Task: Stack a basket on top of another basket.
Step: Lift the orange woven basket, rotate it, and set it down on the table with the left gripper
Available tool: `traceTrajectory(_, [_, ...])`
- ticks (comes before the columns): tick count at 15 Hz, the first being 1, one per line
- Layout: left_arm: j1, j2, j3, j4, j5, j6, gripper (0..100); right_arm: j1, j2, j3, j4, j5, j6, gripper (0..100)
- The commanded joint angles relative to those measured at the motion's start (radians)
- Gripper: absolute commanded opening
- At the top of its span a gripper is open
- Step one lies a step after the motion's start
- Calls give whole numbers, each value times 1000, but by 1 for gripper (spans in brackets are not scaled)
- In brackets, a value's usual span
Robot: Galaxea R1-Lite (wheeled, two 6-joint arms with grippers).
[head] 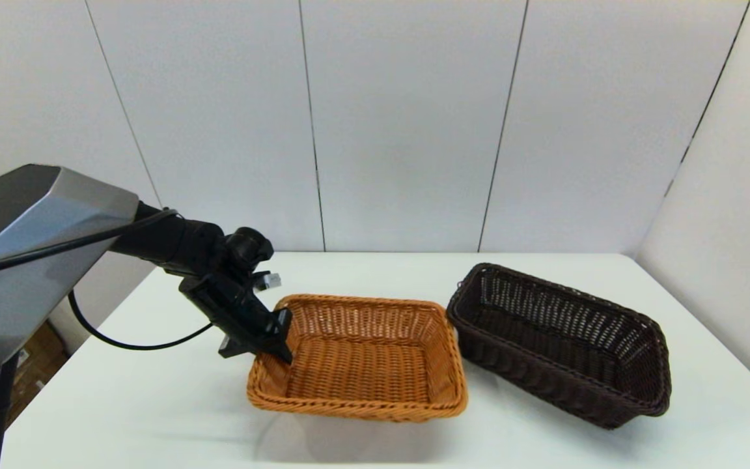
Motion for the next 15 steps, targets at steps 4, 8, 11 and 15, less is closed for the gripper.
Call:
traceTrajectory(4, [0, 1, 3, -3, -2, -4, 100, 0, 0, 2, 0, 1, -1, 100])
traceTrajectory(8, [17, -53, 11, -10, -4, -44, 100, 0, 2, 2, 0, 1, -1, 100])
traceTrajectory(11, [58, -291, 54, 0, 7, -39, 100, 0, 0, 2, 0, 1, -1, 100])
traceTrajectory(15, [61, -754, 230, 3, 120, 78, 100, 0, 0, 2, 0, 1, -1, 100])
